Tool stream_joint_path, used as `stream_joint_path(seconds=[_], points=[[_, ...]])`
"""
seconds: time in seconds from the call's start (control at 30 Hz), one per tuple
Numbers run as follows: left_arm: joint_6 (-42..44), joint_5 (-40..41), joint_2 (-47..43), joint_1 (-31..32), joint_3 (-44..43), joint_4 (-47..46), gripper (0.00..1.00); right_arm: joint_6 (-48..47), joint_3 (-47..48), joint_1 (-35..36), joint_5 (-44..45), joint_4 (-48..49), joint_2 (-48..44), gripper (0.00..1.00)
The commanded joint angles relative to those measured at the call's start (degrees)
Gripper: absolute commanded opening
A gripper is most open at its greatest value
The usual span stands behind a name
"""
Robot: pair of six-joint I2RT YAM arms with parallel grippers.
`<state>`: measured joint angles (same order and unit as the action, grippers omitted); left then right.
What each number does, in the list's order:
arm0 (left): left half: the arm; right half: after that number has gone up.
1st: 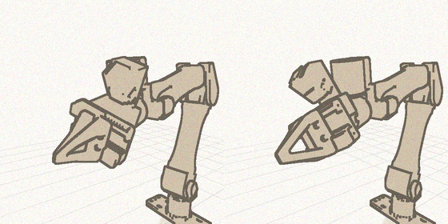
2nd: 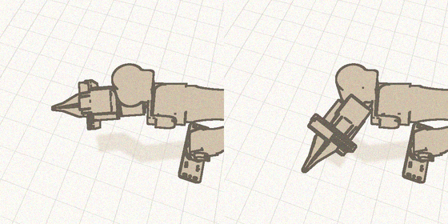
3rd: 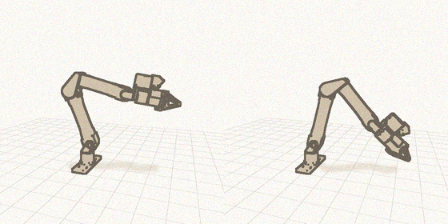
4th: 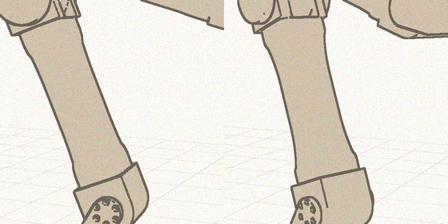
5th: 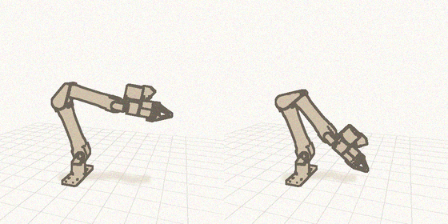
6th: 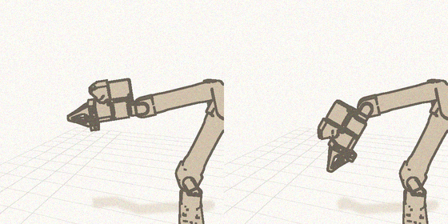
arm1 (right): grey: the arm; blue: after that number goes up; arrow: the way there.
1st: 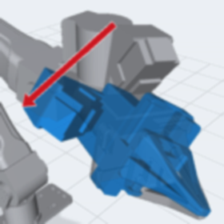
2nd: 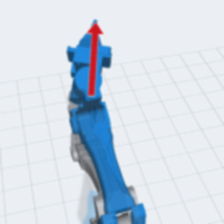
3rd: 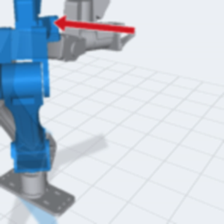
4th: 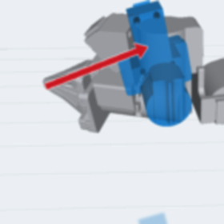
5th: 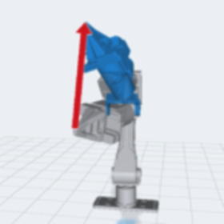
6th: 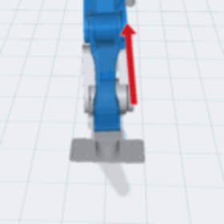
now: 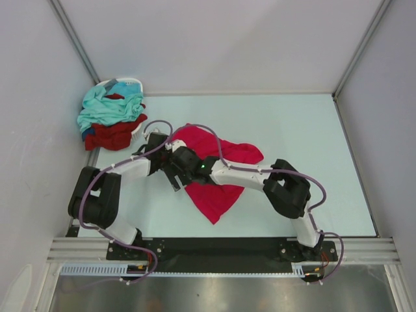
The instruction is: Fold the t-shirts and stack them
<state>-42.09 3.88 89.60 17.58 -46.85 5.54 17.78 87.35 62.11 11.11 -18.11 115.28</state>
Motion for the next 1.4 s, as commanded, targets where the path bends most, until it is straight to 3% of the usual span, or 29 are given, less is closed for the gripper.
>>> stream_joint_path(seconds=[0.0,0.43,0.57,0.67,0.77,0.8,1.07,1.1,1.17,1.37], points=[[0.51,-2.02,1.45,-2.46,4.48,-2.02,0.0,-2.22,6.16,1.52,0.84,-4.73,4.33,0.92],[1.04,-3.44,1.9,-6.25,4.4,-4.05,0.0,-2.22,1.68,4.33,2.5,-6.85,7.75,0.9],[1.83,-5.02,1.19,-6.33,3.96,-3.61,0.0,-2.14,1.77,5.48,5.49,-6.94,10.13,0.84],[2.18,-5.72,0.84,-6.33,3.87,-3.26,0.0,-1.35,1.68,5.13,6.46,-6.24,11.19,0.76],[2.8,-5.64,0.66,-6.33,3.87,-3.08,0.0,-0.82,1.42,4.17,7.17,-5.62,11.98,0.62],[2.97,-5.38,0.57,-6.33,3.87,-2.99,0.0,-0.64,1.33,3.82,7.43,-5.54,12.16,0.51],[4.38,-6.34,-0.04,-6.33,2.73,-2.73,0.0,-0.73,-5.26,-1.37,7.96,-0.88,6.1,0.11],[4.55,-6.34,-0.3,-6.33,2.64,-2.55,0.0,-1.08,-5.61,-1.72,8.48,-0.88,4.61,0.0],[5.17,-6.34,-0.65,-6.33,1.94,-2.12,0.0,-1.61,-5.87,-3.12,8.57,-1.49,2.59,0.0],[7.8,-9.67,-3.29,-6.33,-2.79,0.69,0.0,1.9,-7.81,-11.55,0.06,-1.84,-16.38,0.0]])
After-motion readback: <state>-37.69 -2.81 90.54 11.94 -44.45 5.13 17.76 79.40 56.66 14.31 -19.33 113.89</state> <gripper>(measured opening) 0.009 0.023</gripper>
